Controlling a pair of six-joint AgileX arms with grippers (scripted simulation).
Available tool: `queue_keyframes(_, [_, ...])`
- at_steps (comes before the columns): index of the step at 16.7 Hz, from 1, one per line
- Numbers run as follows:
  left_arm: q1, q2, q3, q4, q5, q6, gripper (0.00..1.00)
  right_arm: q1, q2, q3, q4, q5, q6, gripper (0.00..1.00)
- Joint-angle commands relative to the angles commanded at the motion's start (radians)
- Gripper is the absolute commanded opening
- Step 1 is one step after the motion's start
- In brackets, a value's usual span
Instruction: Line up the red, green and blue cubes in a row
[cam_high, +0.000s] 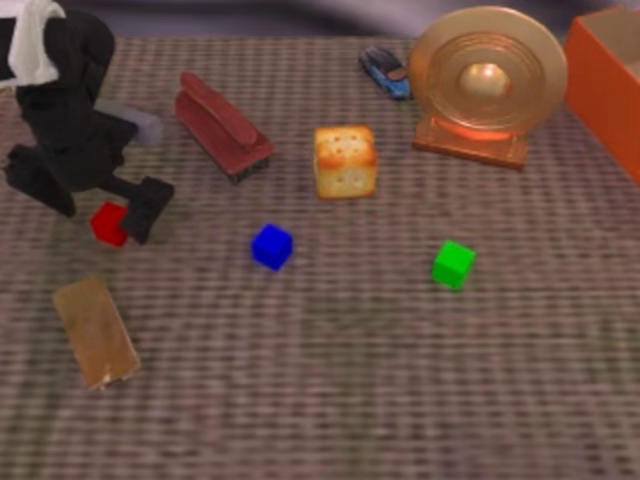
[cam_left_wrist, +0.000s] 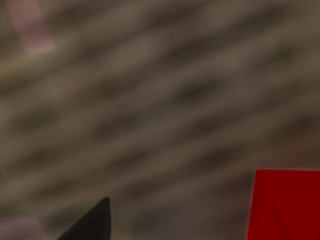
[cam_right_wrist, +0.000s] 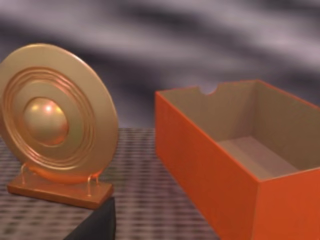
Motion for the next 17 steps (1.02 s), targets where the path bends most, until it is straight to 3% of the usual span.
queue_keyframes(11, [0.0,0.0,0.0,0.0,0.0,0.0,0.02,0.0,0.0,0.0,0.0,0.0,0.0,1.0])
queue_keyframes(17, [0.0,0.0,0.0,0.0,0.0,0.0,0.0,0.0,0.0,0.0,0.0,0.0,0.0,1.0])
